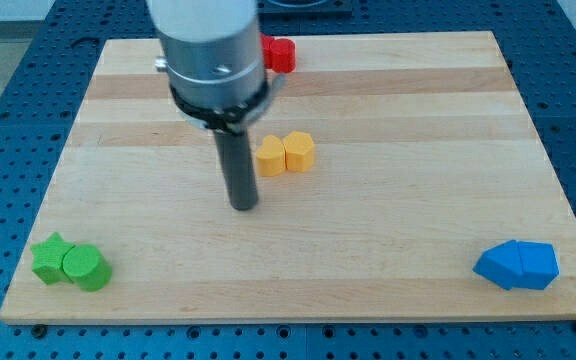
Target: Slide the yellow heart towards the red star and red circle
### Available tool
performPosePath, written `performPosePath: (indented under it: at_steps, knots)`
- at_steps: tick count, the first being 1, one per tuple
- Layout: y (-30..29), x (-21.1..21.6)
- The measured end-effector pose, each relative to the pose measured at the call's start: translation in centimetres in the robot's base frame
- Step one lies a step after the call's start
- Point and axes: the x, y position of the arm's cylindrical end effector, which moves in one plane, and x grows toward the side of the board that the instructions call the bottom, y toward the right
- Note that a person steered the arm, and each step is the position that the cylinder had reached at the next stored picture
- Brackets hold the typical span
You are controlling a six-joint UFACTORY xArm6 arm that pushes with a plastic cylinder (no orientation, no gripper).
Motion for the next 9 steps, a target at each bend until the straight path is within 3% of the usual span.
performPosePath:
  at_steps: [2, 6, 8, 9]
  knots:
    - [3.6, -1.3]
    - [2.6, -10.4]
    - [1.6, -5.6]
    - [-0.5, -6.7]
